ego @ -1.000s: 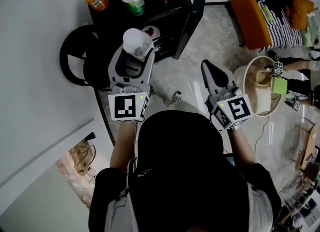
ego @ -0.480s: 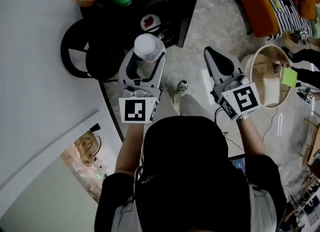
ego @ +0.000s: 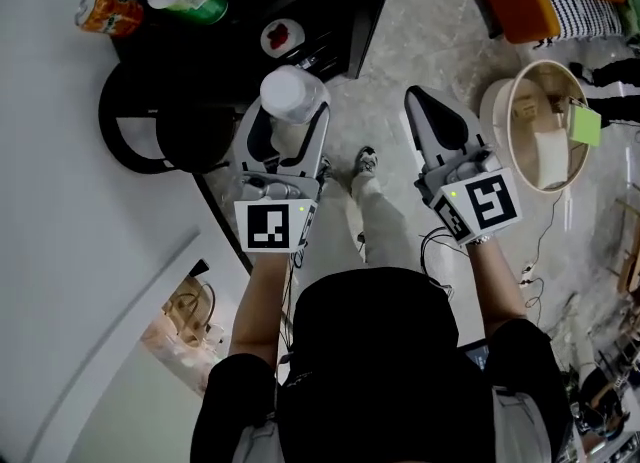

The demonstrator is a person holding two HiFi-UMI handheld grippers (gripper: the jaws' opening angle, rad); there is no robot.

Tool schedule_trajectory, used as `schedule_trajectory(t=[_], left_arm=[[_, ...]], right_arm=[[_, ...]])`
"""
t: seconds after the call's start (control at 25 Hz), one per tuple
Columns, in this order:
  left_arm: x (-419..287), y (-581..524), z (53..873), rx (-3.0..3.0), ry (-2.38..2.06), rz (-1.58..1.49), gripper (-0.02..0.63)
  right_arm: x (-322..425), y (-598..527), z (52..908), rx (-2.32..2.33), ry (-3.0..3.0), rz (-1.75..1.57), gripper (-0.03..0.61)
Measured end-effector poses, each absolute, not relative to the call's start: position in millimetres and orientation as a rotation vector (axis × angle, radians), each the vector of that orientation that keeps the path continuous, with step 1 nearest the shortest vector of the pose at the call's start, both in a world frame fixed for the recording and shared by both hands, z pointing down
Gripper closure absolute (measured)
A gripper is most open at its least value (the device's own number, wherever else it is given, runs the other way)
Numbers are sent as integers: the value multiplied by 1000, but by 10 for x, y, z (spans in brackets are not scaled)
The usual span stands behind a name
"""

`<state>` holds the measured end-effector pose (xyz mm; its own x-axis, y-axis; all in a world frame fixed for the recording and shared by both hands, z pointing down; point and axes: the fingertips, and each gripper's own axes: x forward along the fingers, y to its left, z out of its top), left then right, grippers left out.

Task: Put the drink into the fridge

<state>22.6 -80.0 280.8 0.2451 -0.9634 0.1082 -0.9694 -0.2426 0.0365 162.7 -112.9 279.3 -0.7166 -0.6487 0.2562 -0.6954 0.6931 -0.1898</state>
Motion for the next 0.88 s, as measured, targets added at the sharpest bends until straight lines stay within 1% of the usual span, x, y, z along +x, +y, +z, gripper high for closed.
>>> schedule_trajectory(t=[0.44, 0.88], left_arm=[[66, -1219, 3659, 2436, -1785, 95, 310], [-131, -1686, 4411, 2395, -1816, 102, 310]], right_arm=[[1362, -1296, 3640, 1239, -2663, 509, 565], [1322, -1384, 4437, 1306, -2589, 592, 565]])
